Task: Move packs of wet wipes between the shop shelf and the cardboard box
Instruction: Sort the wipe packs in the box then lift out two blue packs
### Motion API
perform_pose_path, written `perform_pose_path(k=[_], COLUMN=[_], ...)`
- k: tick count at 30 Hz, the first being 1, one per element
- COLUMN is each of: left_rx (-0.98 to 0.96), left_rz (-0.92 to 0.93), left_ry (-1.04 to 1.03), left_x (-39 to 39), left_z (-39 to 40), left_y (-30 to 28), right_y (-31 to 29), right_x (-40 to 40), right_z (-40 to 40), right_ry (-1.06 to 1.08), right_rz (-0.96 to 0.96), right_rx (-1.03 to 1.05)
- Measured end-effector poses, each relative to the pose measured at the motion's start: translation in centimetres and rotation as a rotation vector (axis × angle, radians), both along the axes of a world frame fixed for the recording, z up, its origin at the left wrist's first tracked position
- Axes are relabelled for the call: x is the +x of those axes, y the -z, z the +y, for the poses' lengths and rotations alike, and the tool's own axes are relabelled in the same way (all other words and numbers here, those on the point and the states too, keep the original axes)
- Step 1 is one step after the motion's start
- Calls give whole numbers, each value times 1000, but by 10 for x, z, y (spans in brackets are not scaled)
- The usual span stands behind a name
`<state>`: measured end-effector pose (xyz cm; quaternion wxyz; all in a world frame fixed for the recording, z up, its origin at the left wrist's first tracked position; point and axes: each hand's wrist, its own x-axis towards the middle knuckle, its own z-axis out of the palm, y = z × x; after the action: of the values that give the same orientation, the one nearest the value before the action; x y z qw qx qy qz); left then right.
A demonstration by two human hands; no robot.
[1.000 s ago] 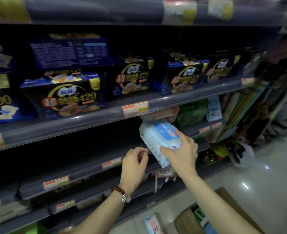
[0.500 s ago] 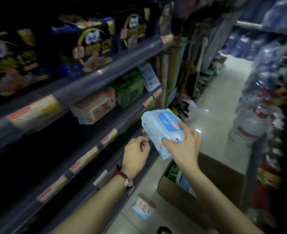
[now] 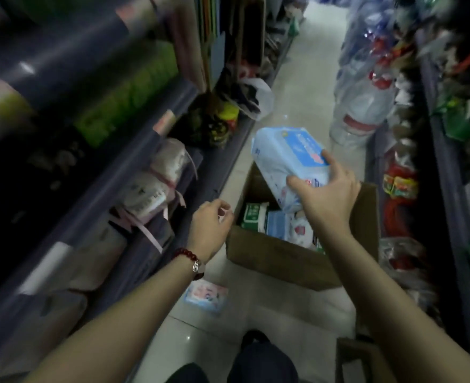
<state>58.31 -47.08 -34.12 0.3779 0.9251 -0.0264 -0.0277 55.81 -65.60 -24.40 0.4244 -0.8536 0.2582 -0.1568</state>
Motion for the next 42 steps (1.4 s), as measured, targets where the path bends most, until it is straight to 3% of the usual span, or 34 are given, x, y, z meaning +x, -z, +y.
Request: perform_pose_path(k=[10,18,25,34,37,40,42], left_rx=[-46,55,296,542,698,651,664], left_rz=[-5,107,292,419,246,132,141], left_ry=[116,237,432,633,695,654,640], left_x=[-11,-21,-35,-40,-46,-47,-48], left_z=[15,38,67,71,72,78,75], left_y=[253,392,466,516,525,558,547], right_y=[189,268,280,291,289,290,290], right_x=[7,-12,-17,-36,-44,-48,-48], right_z=[0,19,28,46,50,56,59], right_ry=[68,84,104,6,20,38,53], right_rz=[-110,-181,-306,-337,-338,-340,-346], right_rx=[-20,-87,-3,-108,-182,-207,-223])
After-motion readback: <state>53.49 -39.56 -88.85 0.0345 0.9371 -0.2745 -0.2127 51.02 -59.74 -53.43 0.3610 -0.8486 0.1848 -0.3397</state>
